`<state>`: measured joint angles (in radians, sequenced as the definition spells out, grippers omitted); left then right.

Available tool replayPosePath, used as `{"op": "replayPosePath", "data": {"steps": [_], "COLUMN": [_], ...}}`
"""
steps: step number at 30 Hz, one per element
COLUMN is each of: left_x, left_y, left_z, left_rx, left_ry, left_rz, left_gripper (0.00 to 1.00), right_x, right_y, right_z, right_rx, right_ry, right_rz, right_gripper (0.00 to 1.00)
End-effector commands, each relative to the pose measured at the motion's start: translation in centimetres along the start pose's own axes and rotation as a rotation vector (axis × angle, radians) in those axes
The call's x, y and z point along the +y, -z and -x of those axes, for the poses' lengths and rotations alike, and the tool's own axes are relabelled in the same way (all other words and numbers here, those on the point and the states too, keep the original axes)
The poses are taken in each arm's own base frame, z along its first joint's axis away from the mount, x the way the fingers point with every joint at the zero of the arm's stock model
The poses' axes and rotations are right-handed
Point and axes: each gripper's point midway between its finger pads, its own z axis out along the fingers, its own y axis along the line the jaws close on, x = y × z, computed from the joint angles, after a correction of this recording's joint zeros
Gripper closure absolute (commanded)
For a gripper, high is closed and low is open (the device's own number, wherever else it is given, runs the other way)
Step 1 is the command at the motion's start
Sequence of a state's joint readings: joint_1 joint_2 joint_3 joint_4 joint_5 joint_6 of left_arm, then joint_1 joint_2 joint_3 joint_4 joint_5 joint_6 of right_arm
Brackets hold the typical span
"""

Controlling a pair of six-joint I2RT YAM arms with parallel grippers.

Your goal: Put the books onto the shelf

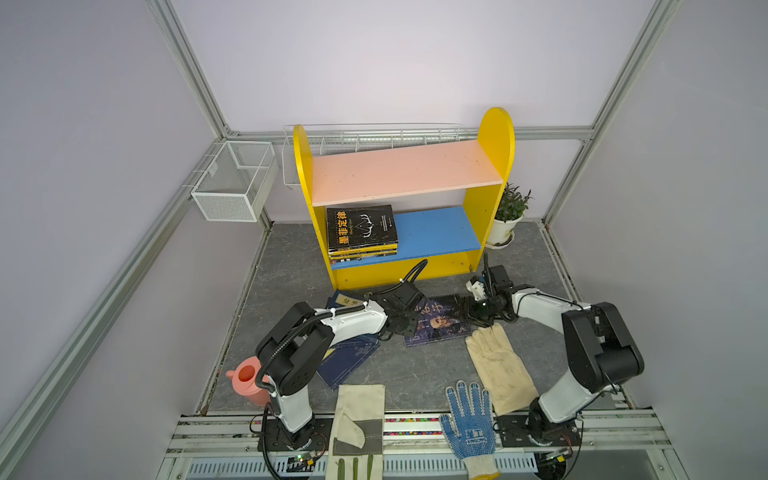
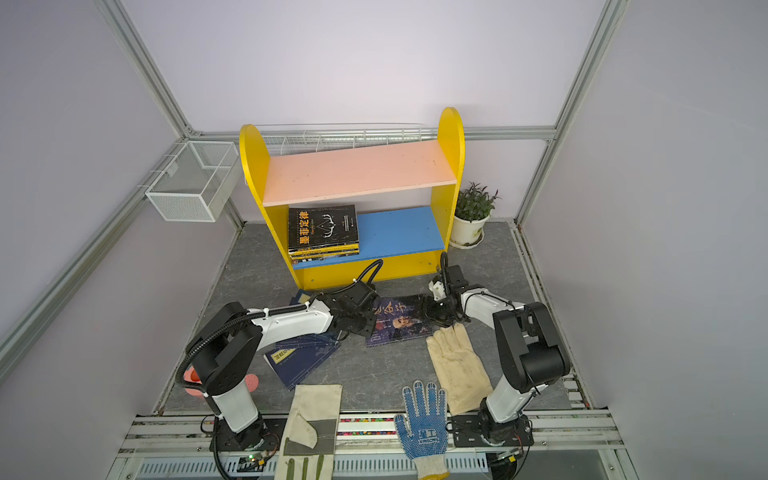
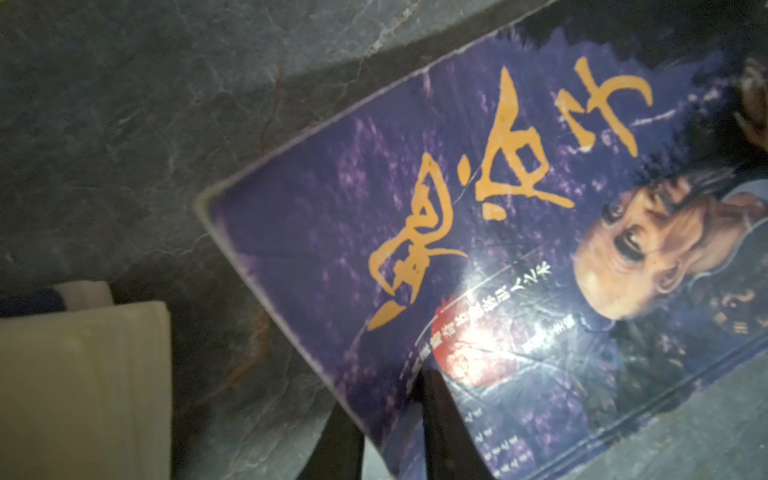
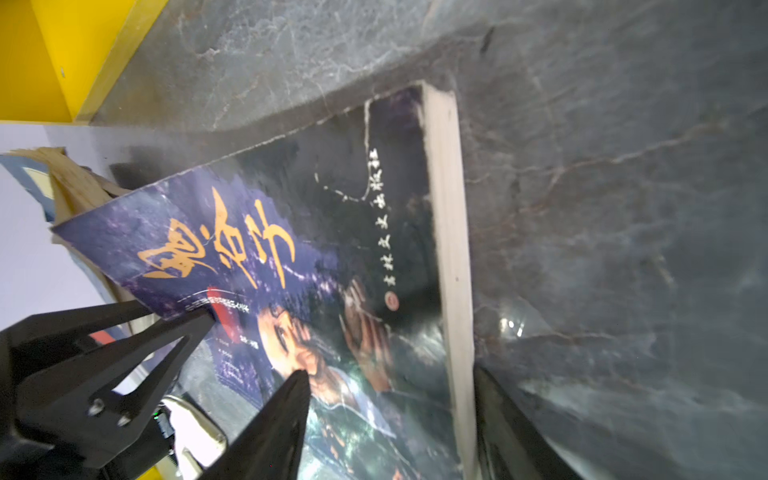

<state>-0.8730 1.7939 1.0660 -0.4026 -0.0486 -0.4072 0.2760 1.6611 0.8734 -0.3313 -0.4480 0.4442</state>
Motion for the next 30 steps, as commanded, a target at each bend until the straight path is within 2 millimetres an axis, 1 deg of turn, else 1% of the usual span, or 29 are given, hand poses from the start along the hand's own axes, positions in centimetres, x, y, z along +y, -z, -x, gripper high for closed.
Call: {"op": "replayPosePath", "data": {"steps": [1,4,7,10,11,12,13,15,17,18,19,21,25,26,27,28,30], "left_x": [1.7,1.5,1.4,1.1,1.0,0.9,0.9,0.8,0.9,0.9,0.8,0.7,0.2,0.4,0.8,1.3,2.7], "left_y": [-3.2,-3.3,-3.1,-2.5,-2.2,-1.9,-1.5,-0.4,0.8,1.6,2.4,4.8,10.3,11.7,13.0,14.0,16.2], "left_z": [-6.1,-6.1,-5.7,-4.8,-4.4,-4.0,-3.6,-2.4,-1.3,-0.7,-0.1,1.5,4.3,4.9,5.4,5.7,6.1], "left_rx": [0.205,0.203,0.188,0.157,0.141,0.123,0.106,0.061,0.019,-0.006,-0.029,-0.091,-0.234,-0.272,-0.314,-0.344,-0.413], "left_ry": [-0.044,-0.051,-0.048,-0.031,-0.023,-0.013,-0.004,0.025,0.056,0.069,0.072,0.077,0.097,0.115,0.139,0.166,0.238], "left_rz": [0.043,0.036,0.016,-0.019,-0.034,-0.051,-0.064,-0.101,-0.135,-0.153,-0.167,-0.19,-0.269,-0.281,-0.292,-0.304,-0.362], "left_gripper": [0.8,0.81,0.81,0.81,0.81,0.81,0.81,0.81,0.8,0.78,0.75,0.65,0.32,0.21,0.16,0.12,0.05], "right_x": [5.8,8.6,10.1,10.0,9.9,9.6,9.3,8.8,8.6,8.7,8.9,9.6,10.7,11.3,11.9,12.5,14.5], "right_y": [1.6,3.6,5.1,5.5,5.4,5.3,5.2,5.1,5.5,5.9,6.4,8.1,12.1,13.3,14.5,15.5,18.0], "right_z": [0.8,1.3,1.4,1.1,0.9,0.7,0.6,0.6,0.8,1.0,1.2,1.9,2.9,3.1,3.1,3.2,3.2], "right_rx": [-0.003,-0.036,-0.06,-0.072,-0.07,-0.069,-0.07,-0.076,-0.099,-0.116,-0.138,-0.199,-0.303,-0.331,-0.356,-0.375,-0.433], "right_ry": [0.091,0.112,0.127,0.156,0.173,0.18,0.185,0.188,0.191,0.197,0.202,0.21,0.222,0.231,0.237,0.244,0.282], "right_rz": [0.236,0.343,0.38,0.317,0.293,0.265,0.243,0.207,0.191,0.189,0.19,0.217,0.269,0.3,0.337,0.372,0.472], "right_gripper": [0.39,0.42,0.48,0.57,0.62,0.7,0.74,0.83,0.88,0.9,0.91,0.93,0.93,0.93,0.93,0.93,0.93]}}
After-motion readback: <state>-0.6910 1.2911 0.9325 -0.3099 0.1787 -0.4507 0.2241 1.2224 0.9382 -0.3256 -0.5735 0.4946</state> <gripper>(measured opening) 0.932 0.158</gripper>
